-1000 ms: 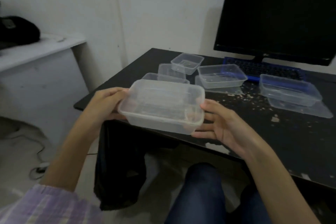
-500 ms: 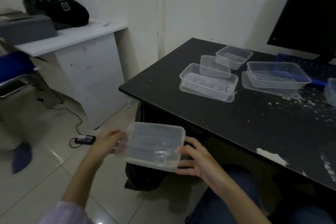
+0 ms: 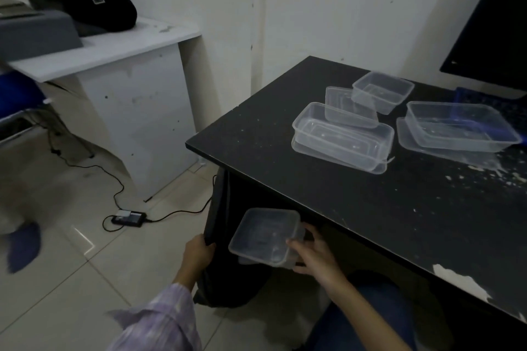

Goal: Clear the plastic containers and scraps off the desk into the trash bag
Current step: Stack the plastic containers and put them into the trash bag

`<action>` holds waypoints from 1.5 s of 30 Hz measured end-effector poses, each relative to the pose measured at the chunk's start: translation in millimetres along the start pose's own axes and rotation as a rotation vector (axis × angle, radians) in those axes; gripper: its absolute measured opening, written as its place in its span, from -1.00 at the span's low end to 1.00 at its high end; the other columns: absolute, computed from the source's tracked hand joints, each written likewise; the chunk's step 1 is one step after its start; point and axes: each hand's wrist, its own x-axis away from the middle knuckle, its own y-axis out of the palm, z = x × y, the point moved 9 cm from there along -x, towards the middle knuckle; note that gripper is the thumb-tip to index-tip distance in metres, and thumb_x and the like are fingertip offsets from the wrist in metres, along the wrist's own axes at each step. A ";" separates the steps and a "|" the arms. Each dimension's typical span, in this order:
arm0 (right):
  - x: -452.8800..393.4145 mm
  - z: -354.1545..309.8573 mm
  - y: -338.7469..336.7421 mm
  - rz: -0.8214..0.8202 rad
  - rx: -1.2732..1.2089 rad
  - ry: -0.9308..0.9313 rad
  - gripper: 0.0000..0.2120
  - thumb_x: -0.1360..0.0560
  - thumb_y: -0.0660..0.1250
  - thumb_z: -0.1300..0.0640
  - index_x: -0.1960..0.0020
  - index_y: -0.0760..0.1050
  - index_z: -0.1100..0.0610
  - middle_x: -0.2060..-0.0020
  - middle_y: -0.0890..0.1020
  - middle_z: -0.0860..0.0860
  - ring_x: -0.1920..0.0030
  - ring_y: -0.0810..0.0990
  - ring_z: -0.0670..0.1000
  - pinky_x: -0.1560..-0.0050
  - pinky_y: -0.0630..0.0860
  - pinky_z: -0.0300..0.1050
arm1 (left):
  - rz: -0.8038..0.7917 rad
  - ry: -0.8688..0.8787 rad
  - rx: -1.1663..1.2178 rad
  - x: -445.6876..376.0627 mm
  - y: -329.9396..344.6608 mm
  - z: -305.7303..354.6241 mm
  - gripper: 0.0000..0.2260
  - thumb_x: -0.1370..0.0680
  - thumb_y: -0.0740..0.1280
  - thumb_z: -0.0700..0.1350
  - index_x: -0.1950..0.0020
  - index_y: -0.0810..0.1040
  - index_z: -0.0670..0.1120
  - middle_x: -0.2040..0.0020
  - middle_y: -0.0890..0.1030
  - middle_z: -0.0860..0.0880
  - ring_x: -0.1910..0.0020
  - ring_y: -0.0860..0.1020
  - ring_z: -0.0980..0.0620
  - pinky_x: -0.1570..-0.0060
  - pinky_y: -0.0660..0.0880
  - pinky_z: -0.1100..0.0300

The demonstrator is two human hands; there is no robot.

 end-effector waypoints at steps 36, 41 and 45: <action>-43.7 79.8 53.8 0.148 0.349 0.351 -0.14 -0.50 0.32 0.01 -0.54 -0.19 0.18 -0.48 0.08 0.25 -0.42 0.25 0.25 -0.36 0.35 0.03 | -0.118 0.013 0.640 84.8 -37.6 25.3 -0.79 -0.56 0.13 -0.33 0.06 0.55 -0.21 0.20 0.61 -0.18 0.23 0.57 -0.08 0.28 0.45 0.15; -24.5 127.9 64.0 -0.052 0.029 0.634 -0.51 -0.50 0.32 0.28 -0.35 0.20 0.20 0.03 0.45 0.10 0.06 0.51 0.05 0.21 0.58 -0.19 | -0.106 -0.007 0.661 78.3 -47.4 14.8 -0.77 -0.57 0.13 -0.29 -0.05 0.58 -0.21 0.04 0.64 -0.27 0.03 0.60 -0.22 0.15 0.46 0.11; -35.7 109.1 49.2 0.086 0.223 0.390 -0.49 -0.40 0.34 0.34 -0.33 0.39 0.17 -0.07 0.55 0.08 0.00 0.57 0.06 0.09 0.58 -0.17 | 0.001 -0.018 0.608 73.9 -54.0 6.7 -0.81 -0.60 0.17 -0.17 0.04 0.58 -0.13 0.11 0.63 -0.18 0.12 0.59 -0.12 0.15 0.50 0.08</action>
